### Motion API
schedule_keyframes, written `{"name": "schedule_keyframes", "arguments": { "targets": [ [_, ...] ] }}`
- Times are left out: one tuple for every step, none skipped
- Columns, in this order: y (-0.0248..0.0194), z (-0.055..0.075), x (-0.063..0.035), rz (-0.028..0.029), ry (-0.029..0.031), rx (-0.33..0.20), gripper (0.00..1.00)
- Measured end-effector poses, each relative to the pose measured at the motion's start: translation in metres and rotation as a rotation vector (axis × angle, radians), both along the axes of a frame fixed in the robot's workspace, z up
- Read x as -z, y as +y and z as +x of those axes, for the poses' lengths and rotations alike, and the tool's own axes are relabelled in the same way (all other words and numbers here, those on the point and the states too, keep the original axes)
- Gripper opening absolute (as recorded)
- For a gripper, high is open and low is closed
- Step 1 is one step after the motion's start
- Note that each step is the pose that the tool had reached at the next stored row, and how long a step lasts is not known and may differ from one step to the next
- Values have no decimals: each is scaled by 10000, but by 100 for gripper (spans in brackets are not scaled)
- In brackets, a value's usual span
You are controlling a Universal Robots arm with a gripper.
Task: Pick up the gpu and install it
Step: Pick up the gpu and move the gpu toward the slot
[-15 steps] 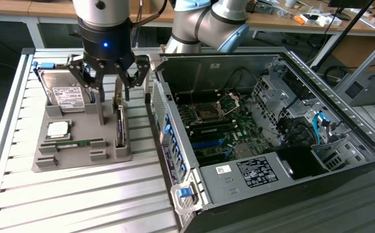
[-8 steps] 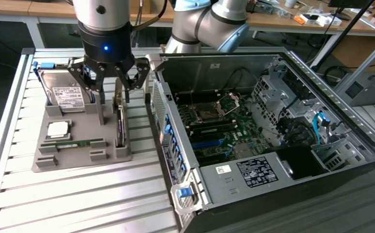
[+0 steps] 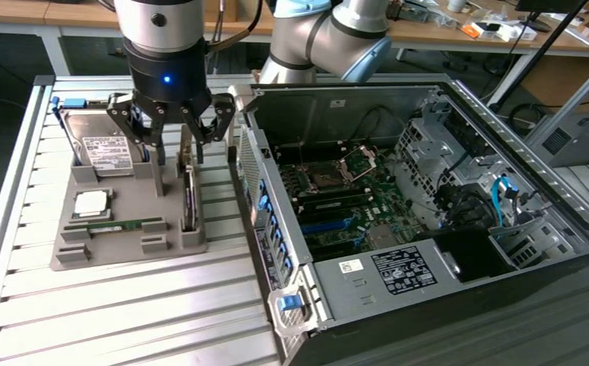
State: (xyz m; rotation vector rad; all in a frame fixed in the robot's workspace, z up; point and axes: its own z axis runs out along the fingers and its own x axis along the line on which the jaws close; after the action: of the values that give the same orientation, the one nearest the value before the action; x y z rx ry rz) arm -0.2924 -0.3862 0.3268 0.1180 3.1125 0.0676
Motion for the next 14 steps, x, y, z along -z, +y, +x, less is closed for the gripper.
{"name": "schedule_keyframes", "arguments": {
  "targets": [
    [0,0,5,0,0,0,54],
    [0,0,9,0,0,0,54],
    [0,0,14,0,0,0,54],
    [0,0,19,0,0,0,54],
    [0,0,24,0,0,0,54],
    [0,0,28,0,0,0,54],
    [0,0,33,0,0,0,54],
    [0,0,38,0,0,0,54],
    [0,0,43,0,0,0,54],
    [0,0,48,0,0,0,54],
    [0,0,52,0,0,0,54],
    [0,0,57,0,0,0,54],
    [0,0,62,-1,-1,0,54],
    [0,0,66,-1,-1,0,54]
  ]
}}
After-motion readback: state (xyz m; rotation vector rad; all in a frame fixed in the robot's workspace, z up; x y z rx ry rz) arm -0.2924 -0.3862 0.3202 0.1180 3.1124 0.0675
